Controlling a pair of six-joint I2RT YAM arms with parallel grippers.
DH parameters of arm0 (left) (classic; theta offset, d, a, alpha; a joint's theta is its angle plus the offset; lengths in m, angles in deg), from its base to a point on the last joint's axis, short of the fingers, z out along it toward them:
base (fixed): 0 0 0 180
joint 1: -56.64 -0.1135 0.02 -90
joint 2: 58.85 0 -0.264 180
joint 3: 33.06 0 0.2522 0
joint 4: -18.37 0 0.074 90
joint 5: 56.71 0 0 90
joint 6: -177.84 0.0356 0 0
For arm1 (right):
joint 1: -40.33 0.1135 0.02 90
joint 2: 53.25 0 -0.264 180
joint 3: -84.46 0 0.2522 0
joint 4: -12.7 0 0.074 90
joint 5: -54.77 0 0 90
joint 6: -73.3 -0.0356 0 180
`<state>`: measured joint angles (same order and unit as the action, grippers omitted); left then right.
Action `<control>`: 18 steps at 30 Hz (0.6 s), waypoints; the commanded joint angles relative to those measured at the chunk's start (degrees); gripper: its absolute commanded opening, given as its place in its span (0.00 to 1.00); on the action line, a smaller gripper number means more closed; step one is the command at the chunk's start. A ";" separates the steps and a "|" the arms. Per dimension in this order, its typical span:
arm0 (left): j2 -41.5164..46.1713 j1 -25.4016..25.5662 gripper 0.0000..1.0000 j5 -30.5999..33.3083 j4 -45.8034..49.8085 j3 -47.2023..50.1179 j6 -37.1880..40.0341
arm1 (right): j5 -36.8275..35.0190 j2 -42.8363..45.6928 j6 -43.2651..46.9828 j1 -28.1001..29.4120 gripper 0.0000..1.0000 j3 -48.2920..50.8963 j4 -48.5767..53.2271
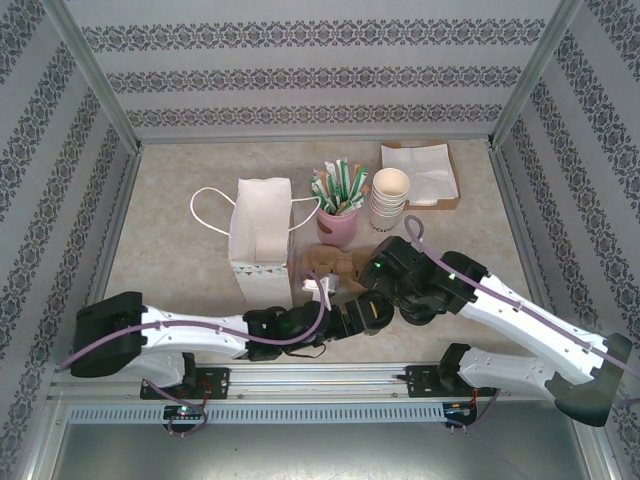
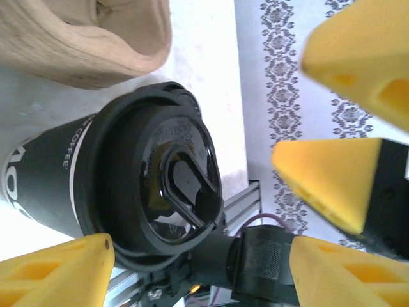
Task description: Pack the takeout coffee
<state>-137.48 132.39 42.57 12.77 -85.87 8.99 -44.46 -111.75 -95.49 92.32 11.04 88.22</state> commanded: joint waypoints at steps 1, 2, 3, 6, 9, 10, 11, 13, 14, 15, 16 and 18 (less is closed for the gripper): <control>4.11 0.35 0.74 0.33 9.54 0.30 1.77 | -2.53 0.98 3.40 -0.22 0.88 -1.30 1.82; 4.94 0.36 0.74 0.09 10.42 0.54 2.04 | -2.23 1.04 4.59 -0.43 0.88 -1.30 1.27; 6.11 0.27 0.74 0.08 11.74 0.46 2.98 | -2.09 0.94 6.06 -0.69 0.87 -1.58 0.76; 9.54 0.07 0.73 0.35 20.16 -2.92 7.67 | -3.01 -0.19 11.37 -1.15 0.86 -4.15 1.32; 13.47 -0.21 0.72 0.56 29.80 -7.62 14.18 | -3.75 -1.29 20.01 -1.27 0.85 -7.10 1.52; 14.89 -0.23 0.71 0.88 32.96 -9.12 16.56 | -3.95 -1.50 22.87 -1.43 0.84 -7.67 1.43; 16.15 -0.26 0.71 1.36 35.62 -10.57 18.55 | -3.87 -1.57 25.05 -1.66 0.83 -8.08 1.18; 18.32 -0.88 0.70 2.13 42.05 -14.16 23.13 | -3.19 -1.41 30.39 -2.37 0.79 -8.92 0.33; 19.03 -1.24 0.69 2.76 45.06 -16.11 25.05 | -3.16 -1.44 32.64 -2.63 0.77 -9.43 0.18; 19.78 -1.53 0.67 4.08 48.58 -18.34 27.23 | -2.99 -1.68 35.37 -3.06 0.73 -10.02 0.21; 20.33 -1.91 0.67 5.33 51.74 -20.50 29.61 | -2.46 -1.94 38.60 -3.25 0.72 -10.58 0.13; 21.19 -3.79 0.66 6.75 57.44 -24.49 32.92 | -0.18 -2.68 45.39 -4.10 0.70 -11.32 -0.34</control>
<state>-117.65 130.75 45.34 55.74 -106.13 32.20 -46.06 -113.63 -62.62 89.02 1.64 88.29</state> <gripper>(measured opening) 0.665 0.703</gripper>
